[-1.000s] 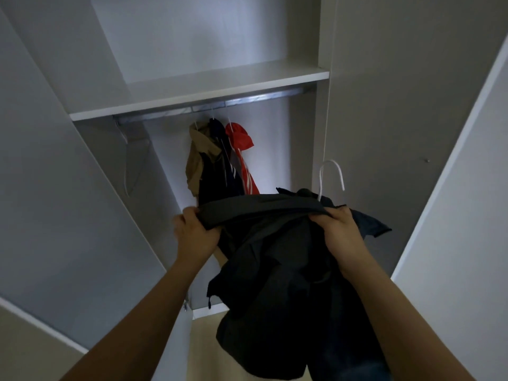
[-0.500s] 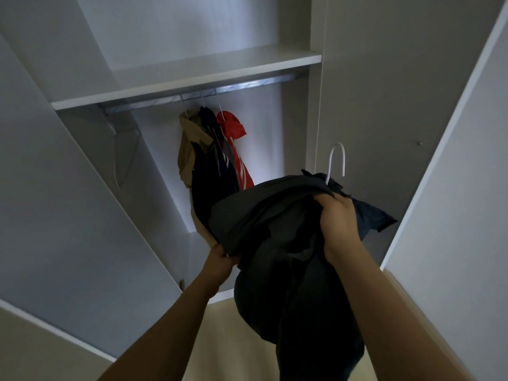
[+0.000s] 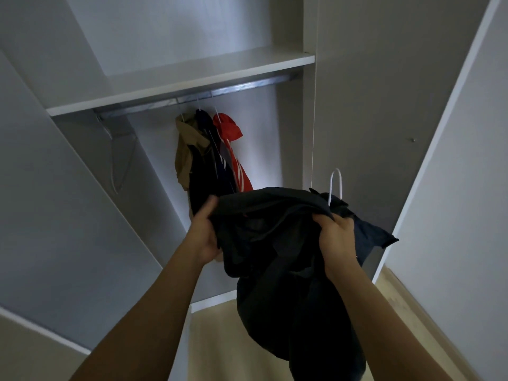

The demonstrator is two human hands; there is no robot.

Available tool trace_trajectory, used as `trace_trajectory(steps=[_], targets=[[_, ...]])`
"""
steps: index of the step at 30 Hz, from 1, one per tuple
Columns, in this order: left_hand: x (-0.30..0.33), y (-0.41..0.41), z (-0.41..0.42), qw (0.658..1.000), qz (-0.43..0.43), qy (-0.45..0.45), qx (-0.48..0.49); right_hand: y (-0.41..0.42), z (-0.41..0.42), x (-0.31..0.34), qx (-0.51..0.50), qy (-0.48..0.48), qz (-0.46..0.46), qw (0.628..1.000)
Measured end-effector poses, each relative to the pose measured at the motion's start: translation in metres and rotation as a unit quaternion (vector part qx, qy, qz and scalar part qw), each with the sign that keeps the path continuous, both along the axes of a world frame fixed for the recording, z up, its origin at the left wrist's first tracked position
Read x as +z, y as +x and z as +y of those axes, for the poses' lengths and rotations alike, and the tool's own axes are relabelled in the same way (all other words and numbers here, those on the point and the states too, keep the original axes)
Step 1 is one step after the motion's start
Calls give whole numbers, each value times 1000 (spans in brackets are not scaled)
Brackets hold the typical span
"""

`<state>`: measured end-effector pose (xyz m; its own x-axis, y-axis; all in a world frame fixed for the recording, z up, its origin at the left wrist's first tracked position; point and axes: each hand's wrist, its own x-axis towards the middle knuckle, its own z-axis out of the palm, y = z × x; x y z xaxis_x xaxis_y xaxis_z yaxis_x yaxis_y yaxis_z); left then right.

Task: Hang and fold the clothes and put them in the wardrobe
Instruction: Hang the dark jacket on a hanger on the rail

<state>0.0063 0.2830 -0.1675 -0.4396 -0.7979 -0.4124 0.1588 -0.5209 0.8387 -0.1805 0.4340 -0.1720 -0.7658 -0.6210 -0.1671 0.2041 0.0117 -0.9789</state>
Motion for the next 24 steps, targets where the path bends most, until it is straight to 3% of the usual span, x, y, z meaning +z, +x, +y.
trace_trajectory(steps=[2,3,4,5,7,8,9,11,13,18,24], targets=[[9,-12,-12,984,-140,-99,52,0,5,-9,32,24,30,999],[13,-16,-21,945,-246,-209,55,0,10,-12,48,43,53,997],[18,-18,-31,862,-354,-361,36,-2,15,-15,61,64,72,993],[28,-16,-40,740,-424,-523,-6,-4,20,-18,71,80,78,991],[50,-10,-53,502,-430,-741,-115,-11,31,-22,80,89,57,991],[63,-9,-54,420,-415,-790,-165,-14,34,-22,79,83,44,992],[74,-10,-51,357,-405,-816,-204,-14,37,-21,77,70,32,994],[91,-19,-34,293,-380,-840,-253,-12,38,-15,85,40,16,995],[98,-29,-12,301,-328,-848,-286,-7,33,-8,115,25,47,992],[93,-46,28,451,-237,-795,-328,4,20,0,201,-12,136,970],[100,-36,52,478,-245,-796,-279,15,15,1,234,-31,241,941]])
